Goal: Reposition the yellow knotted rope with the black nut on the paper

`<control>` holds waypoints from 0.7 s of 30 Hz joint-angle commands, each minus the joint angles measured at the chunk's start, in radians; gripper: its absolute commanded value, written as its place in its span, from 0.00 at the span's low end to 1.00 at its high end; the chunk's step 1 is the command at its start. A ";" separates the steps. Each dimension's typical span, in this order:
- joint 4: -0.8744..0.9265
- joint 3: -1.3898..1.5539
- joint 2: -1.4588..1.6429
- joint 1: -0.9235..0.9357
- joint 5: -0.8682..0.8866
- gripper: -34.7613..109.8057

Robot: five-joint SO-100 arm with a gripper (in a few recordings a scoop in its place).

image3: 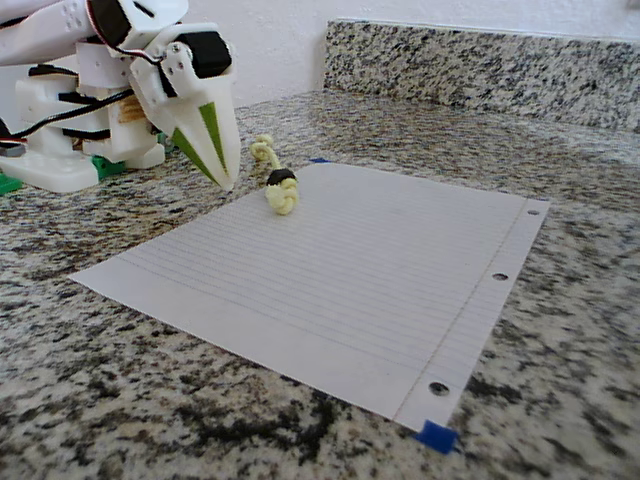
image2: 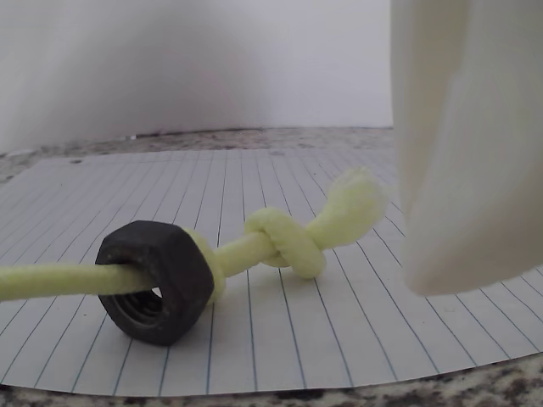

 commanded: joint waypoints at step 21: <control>-0.161 -0.181 -0.216 -0.003 -0.008 0.24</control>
